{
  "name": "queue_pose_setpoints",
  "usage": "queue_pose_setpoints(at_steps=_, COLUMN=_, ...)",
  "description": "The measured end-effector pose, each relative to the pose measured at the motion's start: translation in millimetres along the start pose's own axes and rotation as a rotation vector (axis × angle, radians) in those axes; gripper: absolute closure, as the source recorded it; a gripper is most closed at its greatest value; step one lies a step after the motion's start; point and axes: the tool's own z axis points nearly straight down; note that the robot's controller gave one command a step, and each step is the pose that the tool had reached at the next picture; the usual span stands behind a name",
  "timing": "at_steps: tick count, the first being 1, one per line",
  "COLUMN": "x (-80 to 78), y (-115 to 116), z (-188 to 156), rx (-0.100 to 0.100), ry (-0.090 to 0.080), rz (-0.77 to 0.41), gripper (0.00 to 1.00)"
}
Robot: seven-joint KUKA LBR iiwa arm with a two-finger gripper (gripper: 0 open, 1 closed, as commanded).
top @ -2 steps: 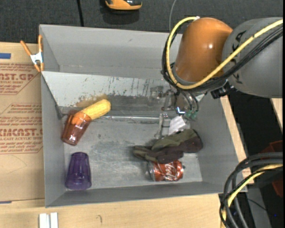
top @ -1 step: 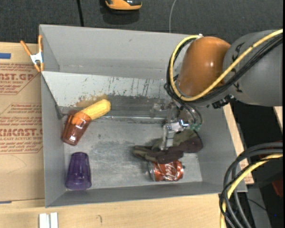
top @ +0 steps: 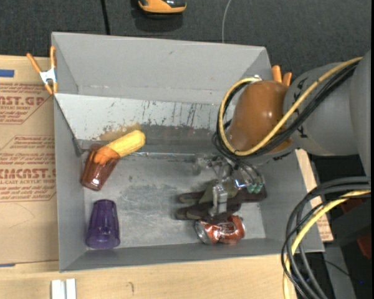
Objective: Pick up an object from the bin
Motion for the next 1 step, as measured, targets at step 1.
queue_pose_setpoints(at_steps=1, x=12.9, y=14.9, z=25.3, rx=-0.001, ry=0.004, rz=0.076, gripper=1.0)
